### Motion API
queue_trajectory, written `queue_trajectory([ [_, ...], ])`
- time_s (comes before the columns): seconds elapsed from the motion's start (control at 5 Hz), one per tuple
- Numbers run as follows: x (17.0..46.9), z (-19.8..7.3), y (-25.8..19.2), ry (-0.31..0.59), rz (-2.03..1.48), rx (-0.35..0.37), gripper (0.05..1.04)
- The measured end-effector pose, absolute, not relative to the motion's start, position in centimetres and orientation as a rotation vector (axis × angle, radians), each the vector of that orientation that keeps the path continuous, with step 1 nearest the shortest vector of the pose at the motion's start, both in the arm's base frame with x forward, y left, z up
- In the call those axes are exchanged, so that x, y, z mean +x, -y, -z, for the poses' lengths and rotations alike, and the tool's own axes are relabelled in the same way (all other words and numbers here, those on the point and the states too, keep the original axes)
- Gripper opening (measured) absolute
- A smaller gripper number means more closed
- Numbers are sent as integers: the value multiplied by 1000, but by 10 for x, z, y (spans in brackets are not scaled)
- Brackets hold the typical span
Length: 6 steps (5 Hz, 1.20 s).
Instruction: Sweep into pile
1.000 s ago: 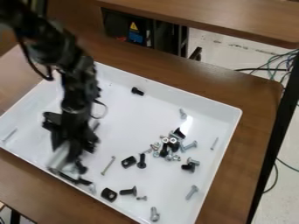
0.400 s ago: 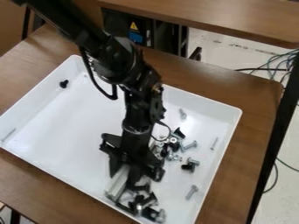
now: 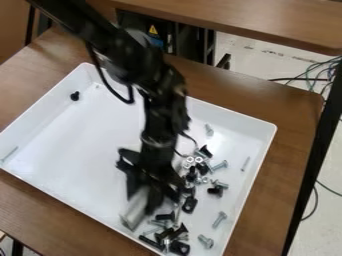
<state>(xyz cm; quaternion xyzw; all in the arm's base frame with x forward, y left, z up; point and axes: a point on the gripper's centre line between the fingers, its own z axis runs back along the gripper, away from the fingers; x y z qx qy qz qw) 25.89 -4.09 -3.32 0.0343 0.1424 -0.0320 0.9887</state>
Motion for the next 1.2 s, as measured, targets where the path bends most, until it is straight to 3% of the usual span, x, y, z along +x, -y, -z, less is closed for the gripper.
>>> queue_trajectory([
  [0.2, 274, 17, -11, -241, -29, 126, 363],
  [0.4, 292, 8, -60, -210, -166, 136, 363],
  [0.6, 305, 30, -109, -260, -173, 111, 363],
  [0.8, 324, 44, -135, -295, -27, 150, 363],
  [1.2, 358, 48, -126, -279, 176, 157, 363],
])
